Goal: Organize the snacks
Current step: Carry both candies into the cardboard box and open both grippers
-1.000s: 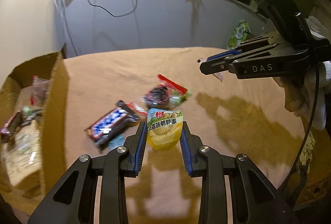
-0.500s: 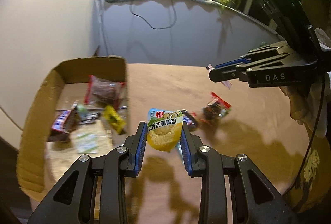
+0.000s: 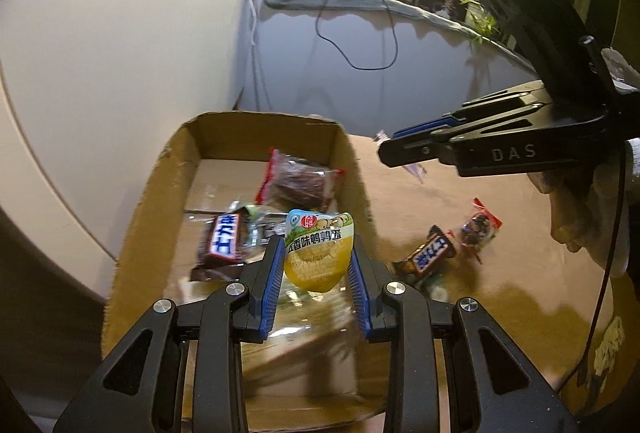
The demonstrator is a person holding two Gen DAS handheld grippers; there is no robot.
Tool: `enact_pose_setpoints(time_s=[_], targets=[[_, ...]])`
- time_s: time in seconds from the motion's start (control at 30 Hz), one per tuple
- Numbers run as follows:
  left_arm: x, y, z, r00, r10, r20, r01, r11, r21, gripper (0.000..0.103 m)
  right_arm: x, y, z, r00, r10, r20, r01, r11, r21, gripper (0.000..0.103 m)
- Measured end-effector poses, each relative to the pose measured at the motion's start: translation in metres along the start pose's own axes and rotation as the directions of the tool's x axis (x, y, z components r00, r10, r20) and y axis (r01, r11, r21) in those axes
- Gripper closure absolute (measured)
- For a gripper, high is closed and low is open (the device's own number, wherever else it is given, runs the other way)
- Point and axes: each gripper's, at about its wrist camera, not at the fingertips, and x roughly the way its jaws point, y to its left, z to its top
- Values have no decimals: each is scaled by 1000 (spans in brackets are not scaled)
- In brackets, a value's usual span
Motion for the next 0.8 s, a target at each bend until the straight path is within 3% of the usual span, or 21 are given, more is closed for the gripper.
enact_pose_setpoints(time_s=[0.37, 0.8], targets=[[-1, 21, -4, 1000, 16, -5, -16, 999, -28, 73, 29, 25, 28, 999, 45, -32, -46, 998, -44, 83], [-2, 29, -5, 1000, 24, -9, -24, 999, -40, 72, 43, 36, 38, 997, 48, -52, -52, 996, -69, 83]])
